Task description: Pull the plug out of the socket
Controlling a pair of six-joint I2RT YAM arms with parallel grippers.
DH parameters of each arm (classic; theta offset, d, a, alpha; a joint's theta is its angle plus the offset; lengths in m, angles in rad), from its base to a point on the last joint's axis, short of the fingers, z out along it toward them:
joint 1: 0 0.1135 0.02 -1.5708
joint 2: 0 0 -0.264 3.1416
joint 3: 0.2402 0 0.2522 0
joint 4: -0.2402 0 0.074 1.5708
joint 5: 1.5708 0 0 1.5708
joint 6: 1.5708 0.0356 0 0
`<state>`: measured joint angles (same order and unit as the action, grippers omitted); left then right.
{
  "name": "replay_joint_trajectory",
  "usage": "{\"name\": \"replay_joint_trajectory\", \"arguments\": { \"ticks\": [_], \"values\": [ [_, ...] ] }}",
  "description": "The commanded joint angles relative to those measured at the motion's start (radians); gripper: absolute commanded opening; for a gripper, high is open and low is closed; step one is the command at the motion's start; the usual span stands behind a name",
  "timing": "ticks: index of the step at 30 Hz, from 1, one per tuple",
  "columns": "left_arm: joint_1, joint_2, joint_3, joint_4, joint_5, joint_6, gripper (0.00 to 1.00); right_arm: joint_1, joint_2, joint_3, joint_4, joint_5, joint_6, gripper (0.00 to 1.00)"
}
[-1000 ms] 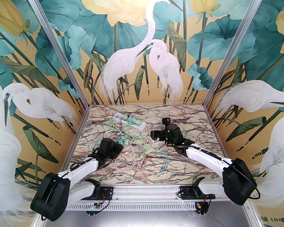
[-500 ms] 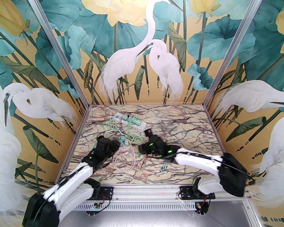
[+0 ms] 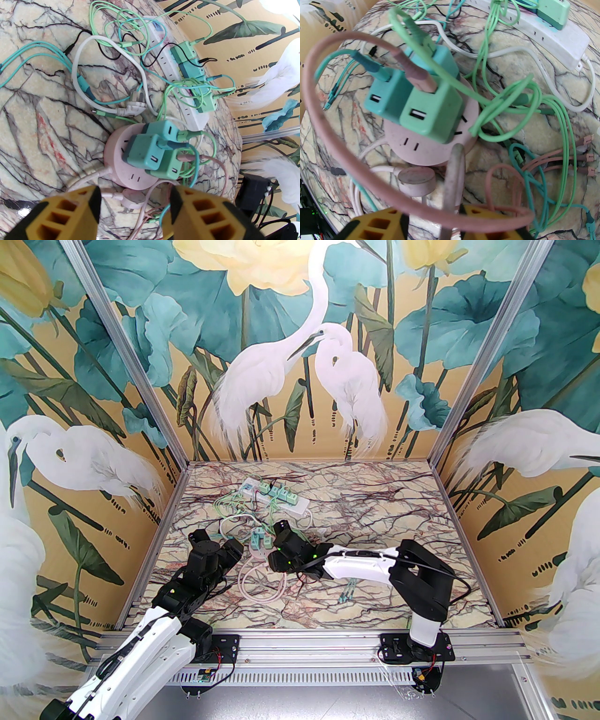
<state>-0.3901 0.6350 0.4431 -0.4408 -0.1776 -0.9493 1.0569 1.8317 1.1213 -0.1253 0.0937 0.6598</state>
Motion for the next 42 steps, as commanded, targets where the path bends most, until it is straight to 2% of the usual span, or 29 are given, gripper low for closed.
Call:
{"name": "replay_joint_trajectory", "arguments": {
  "ticks": [1, 2, 4, 7, 10, 19, 29, 31, 36, 39, 42],
  "values": [
    [0.007, -0.007, 0.010, -0.017, 0.006, 0.020, 0.55, -0.001, 0.020, 0.020, -0.038, 0.042, 0.010, 0.34],
    [0.007, -0.007, 0.008, -0.015, 0.006, 0.021, 0.55, -0.003, 0.023, 0.020, -0.038, 0.044, 0.008, 0.31],
    [0.007, -0.009, 0.004, -0.016, 0.005, 0.020, 0.55, -0.009, 0.027, 0.018, -0.045, 0.053, -0.003, 0.14],
    [0.007, -0.013, 0.007, -0.019, 0.009, 0.027, 0.56, -0.022, 0.007, 0.010, -0.072, 0.088, -0.022, 0.05],
    [0.007, -0.012, 0.018, -0.023, 0.015, 0.037, 0.56, -0.054, -0.041, -0.030, -0.077, 0.102, -0.045, 0.00],
    [0.007, 0.007, 0.033, 0.017, 0.048, 0.061, 0.55, -0.253, -0.199, -0.143, -0.135, 0.092, -0.200, 0.00],
    [0.005, 0.054, 0.045, 0.088, 0.116, 0.104, 0.55, -0.514, -0.273, -0.170, -0.213, 0.051, -0.392, 0.00],
    [0.004, 0.060, 0.045, 0.100, 0.130, 0.112, 0.54, -0.591, -0.270, -0.152, -0.214, -0.016, -0.389, 0.00],
    [-0.001, 0.077, 0.045, 0.111, 0.161, 0.131, 0.54, -0.728, -0.240, -0.100, -0.214, -0.083, -0.396, 0.00],
    [-0.005, 0.094, 0.040, 0.121, 0.178, 0.146, 0.54, -0.756, -0.232, -0.080, -0.209, -0.160, -0.399, 0.02],
    [-0.007, 0.104, 0.021, 0.151, 0.190, 0.155, 0.55, -0.742, -0.229, -0.059, -0.223, -0.201, -0.396, 0.11]
  ]
}}
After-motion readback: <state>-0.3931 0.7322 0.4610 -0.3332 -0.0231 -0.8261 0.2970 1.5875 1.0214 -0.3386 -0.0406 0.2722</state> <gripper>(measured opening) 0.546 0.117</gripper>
